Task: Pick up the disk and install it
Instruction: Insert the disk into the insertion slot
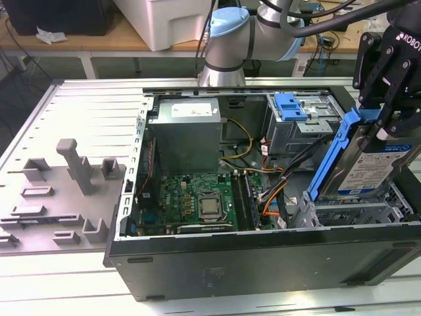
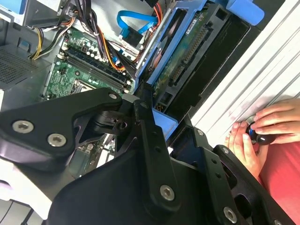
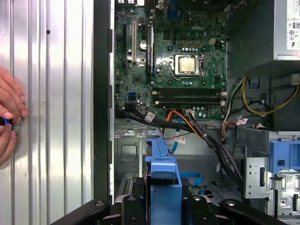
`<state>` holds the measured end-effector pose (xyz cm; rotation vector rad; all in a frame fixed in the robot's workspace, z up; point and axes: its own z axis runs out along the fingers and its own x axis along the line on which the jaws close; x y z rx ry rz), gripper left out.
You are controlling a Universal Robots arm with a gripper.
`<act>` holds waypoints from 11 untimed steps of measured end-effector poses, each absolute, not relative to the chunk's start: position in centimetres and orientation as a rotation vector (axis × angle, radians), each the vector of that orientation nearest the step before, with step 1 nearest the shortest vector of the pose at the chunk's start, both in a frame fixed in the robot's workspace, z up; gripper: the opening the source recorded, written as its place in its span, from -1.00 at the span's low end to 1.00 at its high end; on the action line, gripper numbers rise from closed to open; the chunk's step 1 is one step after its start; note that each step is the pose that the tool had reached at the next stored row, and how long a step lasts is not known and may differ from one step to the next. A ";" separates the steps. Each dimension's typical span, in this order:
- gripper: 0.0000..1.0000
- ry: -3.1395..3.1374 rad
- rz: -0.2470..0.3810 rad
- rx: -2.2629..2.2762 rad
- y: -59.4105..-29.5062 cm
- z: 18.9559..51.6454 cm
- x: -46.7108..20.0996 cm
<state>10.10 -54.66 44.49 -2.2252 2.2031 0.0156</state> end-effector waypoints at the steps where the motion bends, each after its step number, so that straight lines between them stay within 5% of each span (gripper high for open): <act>1: -0.27 2.203 0.016 -2.225 -54.7 44.5 10.1; 11: -0.27 2.225 0.016 -2.203 -54.7 44.5 10.1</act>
